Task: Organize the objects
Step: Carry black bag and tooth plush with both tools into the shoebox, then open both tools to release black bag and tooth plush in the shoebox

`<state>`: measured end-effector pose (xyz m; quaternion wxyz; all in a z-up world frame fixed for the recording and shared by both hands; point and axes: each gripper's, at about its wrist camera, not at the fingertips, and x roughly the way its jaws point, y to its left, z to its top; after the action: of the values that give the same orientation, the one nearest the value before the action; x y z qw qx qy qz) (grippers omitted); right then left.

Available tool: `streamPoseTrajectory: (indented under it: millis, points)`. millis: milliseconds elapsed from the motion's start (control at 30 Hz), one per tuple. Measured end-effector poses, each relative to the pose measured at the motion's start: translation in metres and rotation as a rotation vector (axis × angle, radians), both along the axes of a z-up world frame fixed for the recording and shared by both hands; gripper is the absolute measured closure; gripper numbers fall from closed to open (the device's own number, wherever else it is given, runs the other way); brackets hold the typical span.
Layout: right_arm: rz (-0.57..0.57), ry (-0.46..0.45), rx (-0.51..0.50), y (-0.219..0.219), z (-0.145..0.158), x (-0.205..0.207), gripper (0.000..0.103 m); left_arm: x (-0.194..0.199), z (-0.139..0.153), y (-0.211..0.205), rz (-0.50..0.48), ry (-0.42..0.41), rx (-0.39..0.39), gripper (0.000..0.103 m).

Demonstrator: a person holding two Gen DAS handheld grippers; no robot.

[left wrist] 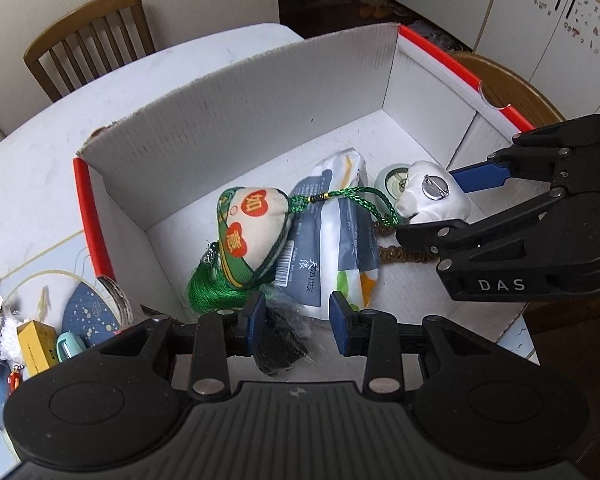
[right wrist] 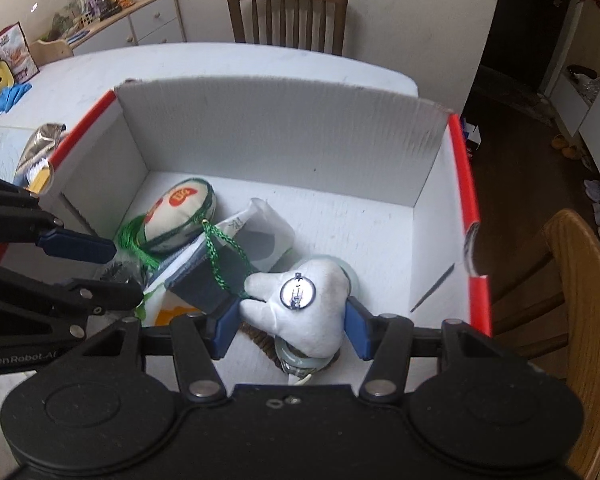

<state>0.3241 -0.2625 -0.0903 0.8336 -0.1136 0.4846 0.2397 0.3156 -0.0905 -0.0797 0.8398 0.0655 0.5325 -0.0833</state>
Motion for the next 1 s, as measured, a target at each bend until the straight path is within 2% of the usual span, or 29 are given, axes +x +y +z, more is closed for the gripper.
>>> streamPoseTrajectory:
  millis: [133,300,400,767,1000]
  points:
    - [0.008,0.018,0.003,-0.002,-0.008,0.0,0.046,0.0,-0.001,0.0,0.007,0.001,0.001,0.069]
    - [0.035,0.014,0.026,-0.004,-0.005,-0.005,0.039,-0.001,-0.001,-0.003,0.015,-0.005,0.005,0.068]
    - [0.044,0.011,0.039,-0.008,-0.001,-0.008,0.038,-0.003,0.001,-0.002,0.022,-0.013,-0.002,0.057]
    - [0.051,-0.027,0.096,-0.019,0.029,-0.023,0.032,-0.014,0.018,-0.001,0.036,-0.067,-0.049,0.047]
    - [0.047,-0.078,0.123,-0.025,0.049,-0.037,0.022,-0.024,0.037,0.007,0.061,-0.121,-0.086,0.044]
